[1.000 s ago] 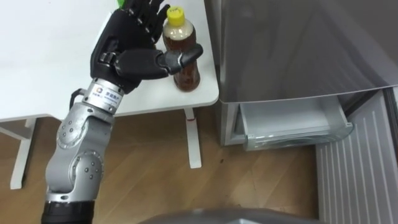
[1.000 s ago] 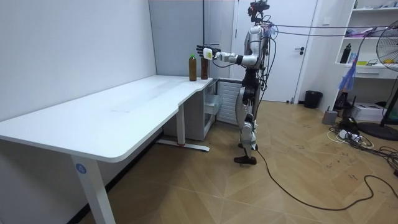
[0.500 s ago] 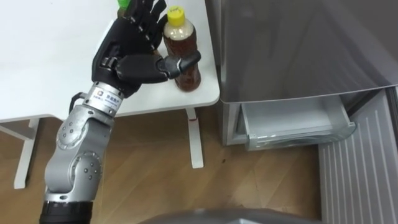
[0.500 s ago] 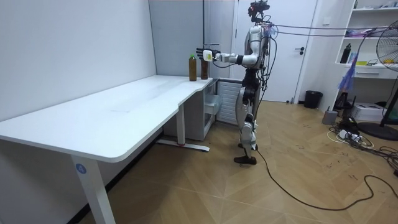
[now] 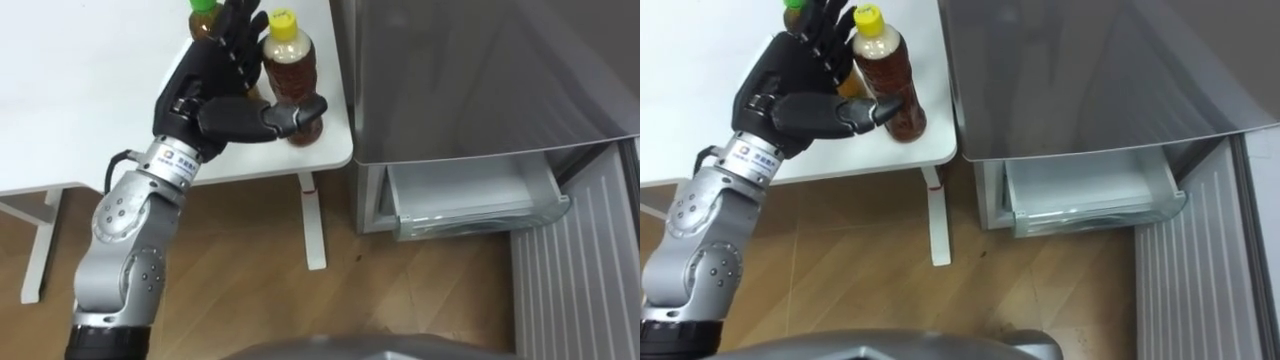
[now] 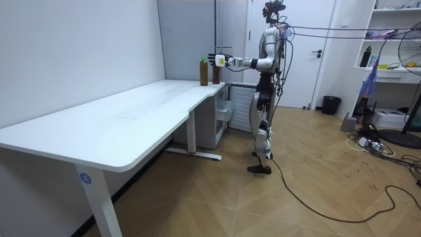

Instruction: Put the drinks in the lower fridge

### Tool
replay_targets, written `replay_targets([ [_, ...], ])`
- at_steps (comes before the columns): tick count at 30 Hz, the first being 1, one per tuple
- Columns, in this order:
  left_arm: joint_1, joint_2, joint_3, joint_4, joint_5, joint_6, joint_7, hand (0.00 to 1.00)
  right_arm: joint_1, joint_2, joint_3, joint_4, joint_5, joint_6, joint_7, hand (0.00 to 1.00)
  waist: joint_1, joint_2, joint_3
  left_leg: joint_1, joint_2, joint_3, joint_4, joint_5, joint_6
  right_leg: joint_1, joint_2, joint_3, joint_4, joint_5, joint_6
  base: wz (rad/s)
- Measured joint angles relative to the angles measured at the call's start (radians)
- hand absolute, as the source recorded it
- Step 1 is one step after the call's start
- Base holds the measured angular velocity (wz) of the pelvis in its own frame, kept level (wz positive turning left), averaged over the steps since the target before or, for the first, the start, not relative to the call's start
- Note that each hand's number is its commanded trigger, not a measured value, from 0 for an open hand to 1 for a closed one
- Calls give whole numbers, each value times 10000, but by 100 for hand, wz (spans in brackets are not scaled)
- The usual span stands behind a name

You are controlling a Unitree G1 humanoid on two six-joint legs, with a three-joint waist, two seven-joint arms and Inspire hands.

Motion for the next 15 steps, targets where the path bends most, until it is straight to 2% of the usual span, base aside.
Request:
replay_targets([
  [4, -3, 0, -1, -8, 142, -29, 29, 0, -27, 1, 8, -11, -198, -12, 80, 0, 1, -37, -9, -13, -2, 0, -1, 0, 0, -1, -1, -5, -4, 2, -2, 0],
  [8, -3, 3, -80, -16, 938, -51, 41, 0, -49, 1, 5, -9, -240, -43, 71, 0, -22, -35, -24, -10, -3, -3, -6, 0, 0, 24, -1, -19, 11, 7, -7, 0],
  [15, -6, 7, -369, -16, 1179, -51, 50, 0, -109, -2, 6, 13, -229, -214, 41, 0, -27, -27, -61, 6, -4, -1, -7, 0, 0, 40, -1, -17, 4, 9, -9, 0],
])
